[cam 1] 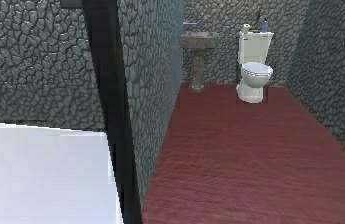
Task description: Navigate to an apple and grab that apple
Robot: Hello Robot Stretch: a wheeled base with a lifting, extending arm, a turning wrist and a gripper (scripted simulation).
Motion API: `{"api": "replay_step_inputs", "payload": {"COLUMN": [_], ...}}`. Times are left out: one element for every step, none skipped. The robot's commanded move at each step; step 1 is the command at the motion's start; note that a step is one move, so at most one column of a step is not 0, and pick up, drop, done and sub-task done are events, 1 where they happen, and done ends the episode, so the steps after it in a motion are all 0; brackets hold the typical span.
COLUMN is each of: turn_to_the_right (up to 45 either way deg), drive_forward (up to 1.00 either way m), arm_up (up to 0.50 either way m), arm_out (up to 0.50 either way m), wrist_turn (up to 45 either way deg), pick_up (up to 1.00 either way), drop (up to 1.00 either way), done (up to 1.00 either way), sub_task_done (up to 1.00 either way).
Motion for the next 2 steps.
{"api": "replay_step_inputs", "payload": {"turn_to_the_right": [-6.0, 0.0], "drive_forward": [0.0, 0.3], "arm_up": [0.0, 0.0], "arm_out": [0.0, 0.0], "wrist_turn": [0.0, 0.0], "pick_up": [0.0, 0.0], "drop": [0.0, 0.0], "done": [0.0, 0.0], "sub_task_done": [0.0, 0.0]}}
